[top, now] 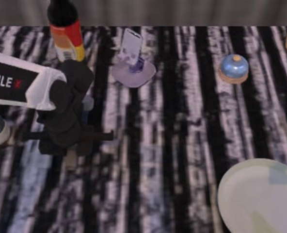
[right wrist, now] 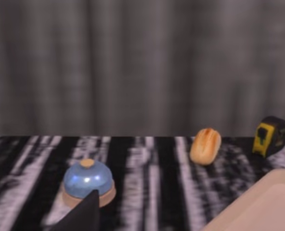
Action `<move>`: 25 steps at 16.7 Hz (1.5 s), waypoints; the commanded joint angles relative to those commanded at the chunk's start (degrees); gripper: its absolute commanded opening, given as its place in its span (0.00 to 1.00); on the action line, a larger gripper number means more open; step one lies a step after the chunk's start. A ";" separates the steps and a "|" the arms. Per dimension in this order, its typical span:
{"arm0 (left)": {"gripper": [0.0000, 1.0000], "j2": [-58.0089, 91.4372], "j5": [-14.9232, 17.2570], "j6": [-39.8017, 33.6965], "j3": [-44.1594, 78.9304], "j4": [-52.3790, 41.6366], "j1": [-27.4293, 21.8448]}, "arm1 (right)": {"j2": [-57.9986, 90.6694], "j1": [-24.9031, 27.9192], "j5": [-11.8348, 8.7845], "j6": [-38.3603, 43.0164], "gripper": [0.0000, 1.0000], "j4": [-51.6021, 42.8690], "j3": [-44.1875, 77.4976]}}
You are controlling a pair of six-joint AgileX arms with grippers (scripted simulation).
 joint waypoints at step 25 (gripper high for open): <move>0.00 -23.77 28.55 20.33 -21.14 80.63 2.59 | 0.00 0.00 0.00 0.00 1.00 0.00 0.00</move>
